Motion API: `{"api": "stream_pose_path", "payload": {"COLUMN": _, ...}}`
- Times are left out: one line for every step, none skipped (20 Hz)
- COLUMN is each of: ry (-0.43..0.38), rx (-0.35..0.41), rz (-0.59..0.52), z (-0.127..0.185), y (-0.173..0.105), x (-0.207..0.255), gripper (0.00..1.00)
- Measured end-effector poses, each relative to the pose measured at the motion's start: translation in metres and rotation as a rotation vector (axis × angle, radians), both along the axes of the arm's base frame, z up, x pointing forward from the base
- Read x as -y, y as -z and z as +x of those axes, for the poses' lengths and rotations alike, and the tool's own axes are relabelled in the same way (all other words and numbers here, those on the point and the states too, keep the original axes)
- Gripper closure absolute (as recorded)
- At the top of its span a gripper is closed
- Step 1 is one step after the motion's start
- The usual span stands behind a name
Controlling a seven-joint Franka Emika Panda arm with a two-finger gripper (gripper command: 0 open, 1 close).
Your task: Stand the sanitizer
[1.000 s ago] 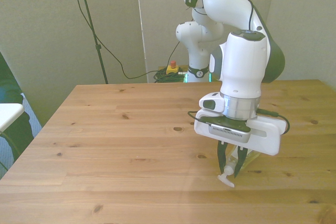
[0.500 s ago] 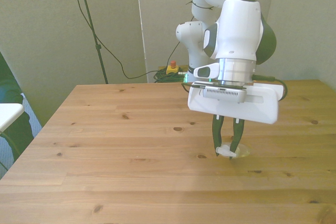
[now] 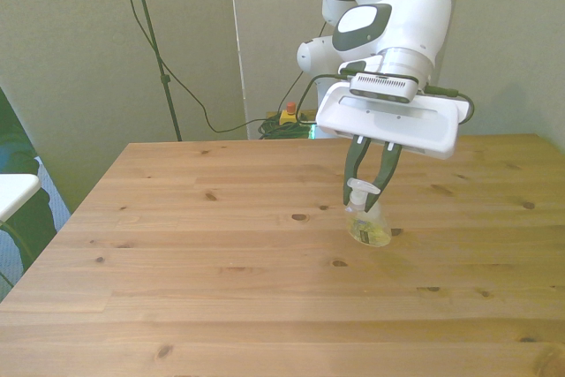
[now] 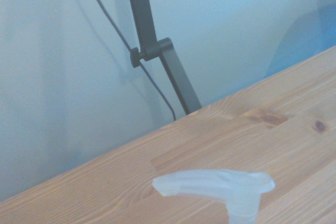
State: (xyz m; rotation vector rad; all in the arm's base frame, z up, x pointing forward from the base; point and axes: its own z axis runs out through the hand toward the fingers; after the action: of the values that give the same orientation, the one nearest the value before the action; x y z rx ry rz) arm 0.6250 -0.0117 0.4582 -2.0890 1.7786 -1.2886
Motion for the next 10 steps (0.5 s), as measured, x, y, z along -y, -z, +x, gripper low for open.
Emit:
{"api": "stream_pose_path", "payload": {"ry": 0.003, "rx": 0.01, "rz": -0.015, "z": -0.003, "y": 0.005, "x": -0.002, "gripper": 1.0}}
{"api": "stream_pose_path", "payload": {"ry": 0.006, "rx": 0.017, "rz": -0.026, "z": -0.007, "y": 0.009, "x": -0.003, "gripper": 1.0}}
{"api": "stream_pose_path", "payload": {"ry": 0.007, "rx": 0.023, "rz": -0.036, "z": -0.009, "y": 0.013, "x": -0.004, "gripper": 1.0}}
{"api": "stream_pose_path", "payload": {"ry": 0.007, "rx": 0.03, "rz": -0.046, "z": -0.012, "y": 0.015, "x": -0.005, "gripper": 1.0}}
{"api": "stream_pose_path", "payload": {"ry": 0.008, "rx": 0.037, "rz": -0.057, "z": -0.015, "y": 0.018, "x": -0.006, "gripper": 1.0}}
{"api": "stream_pose_path", "payload": {"ry": 0.009, "rx": 0.042, "rz": -0.068, "z": -0.018, "y": 0.02, "x": -0.007, "gripper": 1.0}}
{"api": "stream_pose_path", "payload": {"ry": 0.01, "rx": 0.044, "rz": -0.078, "z": -0.021, "y": 0.021, "x": -0.008, "gripper": 1.0}}
{"api": "stream_pose_path", "payload": {"ry": 0.01, "rx": 0.045, "rz": -0.086, "z": -0.024, "y": 0.024, "x": -0.01, "gripper": 1.0}}
{"api": "stream_pose_path", "payload": {"ry": 0.01, "rx": 0.048, "rz": -0.097, "z": -0.027, "y": 0.026, "x": -0.011, "gripper": 1.0}}
{"api": "stream_pose_path", "payload": {"ry": 0.011, "rx": 0.054, "rz": -0.105, "z": -0.029, "y": 0.028, "x": -0.013, "gripper": 1.0}}
